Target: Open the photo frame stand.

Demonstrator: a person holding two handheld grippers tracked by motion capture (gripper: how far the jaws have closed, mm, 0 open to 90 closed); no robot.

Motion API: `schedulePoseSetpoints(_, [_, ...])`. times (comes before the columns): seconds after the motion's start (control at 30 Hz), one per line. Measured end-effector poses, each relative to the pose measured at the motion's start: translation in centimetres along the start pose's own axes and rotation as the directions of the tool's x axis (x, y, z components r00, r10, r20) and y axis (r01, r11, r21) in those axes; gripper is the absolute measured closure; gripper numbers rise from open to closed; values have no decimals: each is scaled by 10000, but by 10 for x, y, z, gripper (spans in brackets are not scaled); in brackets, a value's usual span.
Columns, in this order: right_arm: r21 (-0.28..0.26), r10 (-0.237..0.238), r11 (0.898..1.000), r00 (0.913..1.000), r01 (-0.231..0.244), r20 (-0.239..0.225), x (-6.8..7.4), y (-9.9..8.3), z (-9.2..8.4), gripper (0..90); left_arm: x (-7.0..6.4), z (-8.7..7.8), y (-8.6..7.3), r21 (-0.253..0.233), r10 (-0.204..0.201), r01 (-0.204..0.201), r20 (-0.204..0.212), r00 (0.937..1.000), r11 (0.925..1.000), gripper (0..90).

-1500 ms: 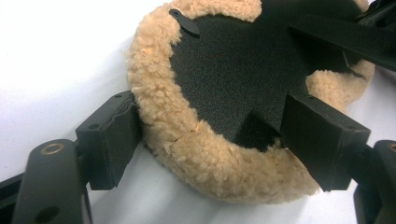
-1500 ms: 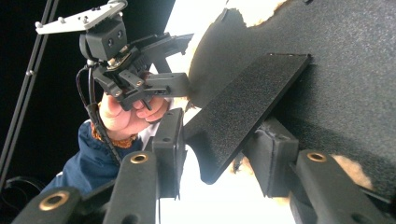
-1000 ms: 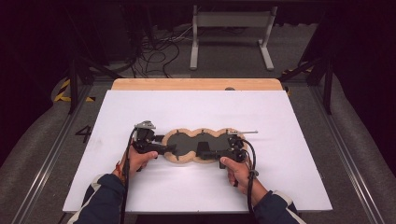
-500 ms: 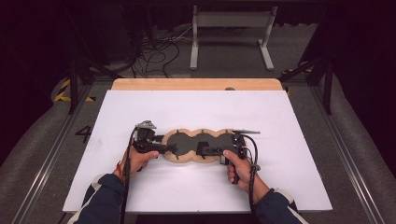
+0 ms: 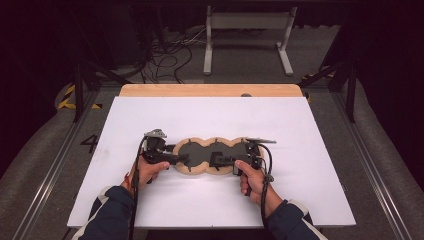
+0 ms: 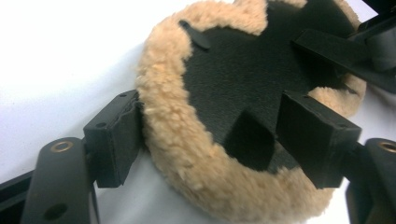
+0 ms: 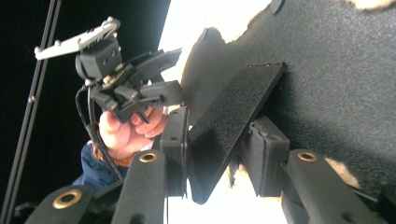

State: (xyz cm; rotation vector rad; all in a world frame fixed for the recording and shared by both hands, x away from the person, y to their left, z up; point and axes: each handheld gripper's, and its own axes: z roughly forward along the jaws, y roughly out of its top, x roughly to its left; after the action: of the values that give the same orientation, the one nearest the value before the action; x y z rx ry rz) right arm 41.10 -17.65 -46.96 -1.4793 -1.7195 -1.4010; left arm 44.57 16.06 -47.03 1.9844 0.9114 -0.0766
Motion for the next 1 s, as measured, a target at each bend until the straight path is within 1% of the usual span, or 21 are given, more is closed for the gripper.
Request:
schedulePoseSetpoints(0.1, [84, -676, 9977, 9977, 676, 4, 1, -2, 0, 694, 2, 0, 0, -42, -35, 36, 260, 9997, 10000, 213])
schedulePoseSetpoints(0.13, [87, -771, 9970, 9970, 771, 15, 1, -2, 1, 701, 2, 0, 0, -36, -34, 36, 359, 9993, 10000, 201])
schedulePoseSetpoints(0.17, [87, -966, 9953, 9953, 967, -29, 2, -3, 1, 701, 1, -1, -1, 18, -67, 66, 620, 9981, 10000, 246])
schedulePoseSetpoints(0.2, [76, -1250, 9921, 9921, 1250, -60, 2, -3, 1, 701, 0, -1, 0, 76, 218, -224, 713, 9972, 9997, 246])
schedulePoseSetpoints(0.27, [148, -1619, 9867, 9868, 1621, -92, 2, -3, 1, 703, -4, -1, 0, 153, 414, -425, 693, 9967, 9990, 245])
schedulePoseSetpoints(0.3, [166, -1889, 9818, 9820, 1890, -86, 3, -2, 0, 703, -5, -1, 1, 172, 582, -596, 749, 9955, 9981, 246])
schedulePoseSetpoints(0.33, [189, -2154, 9763, 9765, 2155, -65, 4, -3, 0, 703, -6, -2, 0, 105, 530, -540, 790, 9955, 9985, 256])
schedulePoseSetpoints(0.37, [200, -2390, 9708, 9710, 2390, -40, 4, -3, 0, 703, -5, -4, 1, 33, 657, -662, 863, 9941, 9978, 273])
schedulePoseSetpoints(0.47, [327, -3040, 9522, 9526, 3036, 75, 7, -5, -1, 702, -6, -10, 1, -199, 833, -816, 1033, 9912, 9965, 336])
schedulePoseSetpoints(0.53, [366, -3299, 9436, 9437, 3290, 233, 9, -7, -2, 700, -9, -14, 1, -373, 870, -837, 979, 9914, 9958, 380])
schedulePoseSetpoints(0.57, [434, -3597, 9327, 9322, 3581, 391, 11, -9, -3, 698, -10, -15, 2, -392, 1031, -999, 912, 9905, 9942, 393])
schedulePoseSetpoints(0.6, [470, -3794, 9249, 9240, 3773, 480, 12, -10, -3, 697, -12, -17, 2, -424, 1197, -1167, 781, 9897, 9923, 400])
schedulePoseSetpoints(0.67, [525, -4015, 9156, 9137, 3987, 630, 14, -11, -3, 694, -17, -19, 3, -472, 1335, -1308, 595, 9893, 9903, 413])
schedulePoseSetpoints(0.7, [579, -4219, 9063, 9040, 4185, 697, 16, -12, -3, 691, -17, -20, 4, -482, 1479, -1453, 548, 9875, 9882, 421])
schedulePoseSetpoints(0.77, [590, -4382, 8987, 8955, 4346, 783, 17, -13, -3, 691, -19, -22, 4, -663, 1492, -1464, 400, 9880, 9870, 433])
schedulePoseSetpoints(0.8, [590, -4427, 8965, 8930, 4391, 810, 17, -13, -3, 694, -20, -23, 5, -790, 1557, -1532, 270, 9874, 9850, 443])
schedulePoseSetpoints(0.87, [600, -4610, 8873, 8828, 4572, 901, 18, -13, -3, 709, -24, -25, 7, -1051, 1673, -1665, -10, 9859, 9804, 456])
schedulePoseSetpoints(0.9, [605, -4645, 8855, 8806, 4607, 937, 19, -13, -3, 717, -25, -26, 7, -1123, 1832, -1836, -143, 9830, 9766, 461])
schedulePoseSetpoints(0.93, [612, -4714, 8819, 8767, 4675, 963, 19, -13, -3, 722, -26, -27, 8, -1147, 2085, -2103, -276, 9776, 9709, 461])
schedulePoseSetpoints(0.97, [601, -4743, 8804, 8749, 4705, 981, 19, -13, -3, 726, -29, -27, 8, -1201, 2097, -2135, -436, 9768, 9695, 461])
schedulePoseSetpoints(1.0, [582, -4766, 8791, 8731, 4730, 1028, 19, -13, -2, 731, -29, -28, 8, -1215, 2238, -2288, -531, 9732, 9659, 462])
